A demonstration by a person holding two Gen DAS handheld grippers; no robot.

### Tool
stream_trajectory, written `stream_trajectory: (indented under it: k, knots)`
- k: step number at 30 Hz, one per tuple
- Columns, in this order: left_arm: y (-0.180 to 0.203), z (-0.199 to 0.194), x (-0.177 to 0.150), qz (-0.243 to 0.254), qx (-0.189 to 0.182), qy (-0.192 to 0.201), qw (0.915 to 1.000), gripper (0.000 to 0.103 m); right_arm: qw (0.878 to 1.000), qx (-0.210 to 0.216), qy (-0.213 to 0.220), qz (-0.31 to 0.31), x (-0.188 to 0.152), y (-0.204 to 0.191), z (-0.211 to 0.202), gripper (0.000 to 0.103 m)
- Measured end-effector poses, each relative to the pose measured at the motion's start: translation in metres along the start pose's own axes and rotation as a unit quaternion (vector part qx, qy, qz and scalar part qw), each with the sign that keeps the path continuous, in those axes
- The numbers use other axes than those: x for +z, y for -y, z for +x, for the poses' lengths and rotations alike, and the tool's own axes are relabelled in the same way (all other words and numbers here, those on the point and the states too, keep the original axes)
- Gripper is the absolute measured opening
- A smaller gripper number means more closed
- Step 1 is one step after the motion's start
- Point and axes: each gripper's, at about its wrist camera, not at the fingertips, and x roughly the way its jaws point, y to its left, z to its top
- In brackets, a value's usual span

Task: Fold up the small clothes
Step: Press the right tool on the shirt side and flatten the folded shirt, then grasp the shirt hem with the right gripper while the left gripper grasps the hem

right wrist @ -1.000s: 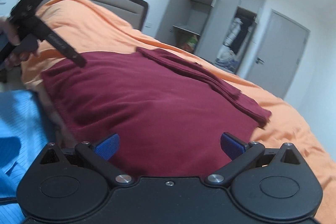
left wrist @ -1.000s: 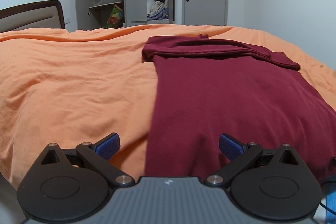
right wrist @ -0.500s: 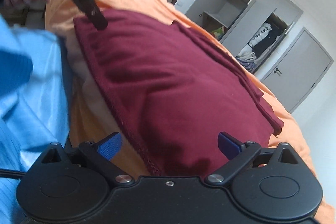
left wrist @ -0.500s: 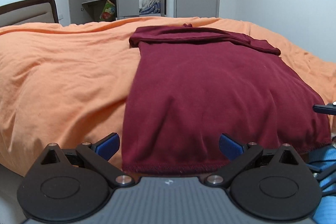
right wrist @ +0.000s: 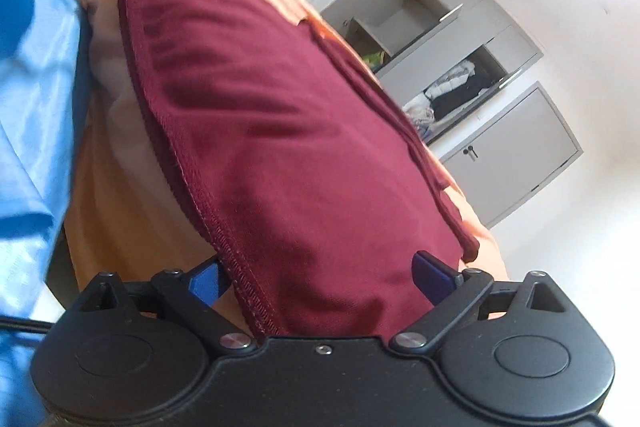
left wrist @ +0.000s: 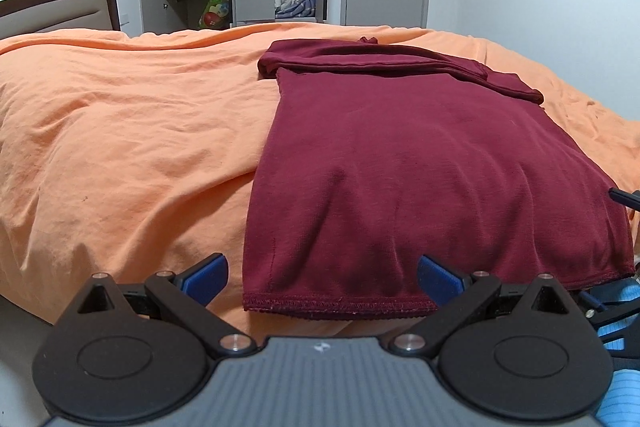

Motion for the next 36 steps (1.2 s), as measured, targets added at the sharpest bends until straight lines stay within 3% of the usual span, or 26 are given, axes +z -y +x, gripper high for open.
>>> stream_trajectory:
  k: [1, 6, 8, 10, 13, 19, 27, 32, 36]
  knots:
    - [0.000, -0.001, 0.000, 0.001, 0.000, 0.001, 1.0000, 0.103, 1.000, 0.009, 0.005, 0.007, 0.000, 0.003, -0.004, 0.084]
    - [0.003, -0.007, 0.000, 0.005, -0.012, 0.014, 0.9998, 0.103, 0.998, 0.022, 0.050, 0.023, -0.001, 0.015, -0.023, 0.077]
    - [0.003, -0.011, -0.001, 0.007, -0.024, 0.021, 0.9995, 0.103, 0.997, 0.025, 0.066, 0.021, 0.000, 0.017, -0.032, 0.065]
    - [0.004, -0.017, -0.002, 0.007, -0.042, 0.029, 0.9987, 0.103, 0.996, 0.034, 0.077, 0.026, 0.002, 0.021, -0.036, 0.033]
    - [0.008, -0.028, -0.005, 0.016, -0.072, 0.044, 0.9963, 0.103, 0.993, 0.036, 0.098, 0.049, 0.003, 0.028, -0.044, 0.015]
    - [0.030, -0.040, -0.011, 0.081, -0.100, 0.088, 0.9878, 0.103, 0.986, 0.048, 0.113, 0.113, 0.018, 0.058, -0.047, 0.013]
    - [0.061, -0.014, -0.017, 0.164, -0.033, 0.099, 0.9809, 0.102, 0.974, 0.053, 0.119, 0.183, 0.026, 0.090, -0.055, 0.010]
    - [0.058, -0.009, -0.015, 0.186, 0.009, 0.121, 0.9750, 0.084, 0.973, 0.047, 0.118, 0.193, 0.028, 0.096, -0.056, 0.010]
    - [0.054, -0.015, -0.017, 0.209, 0.022, 0.145, 0.9668, 0.053, 0.975, 0.047, 0.115, 0.185, 0.028, 0.091, -0.055, 0.010]
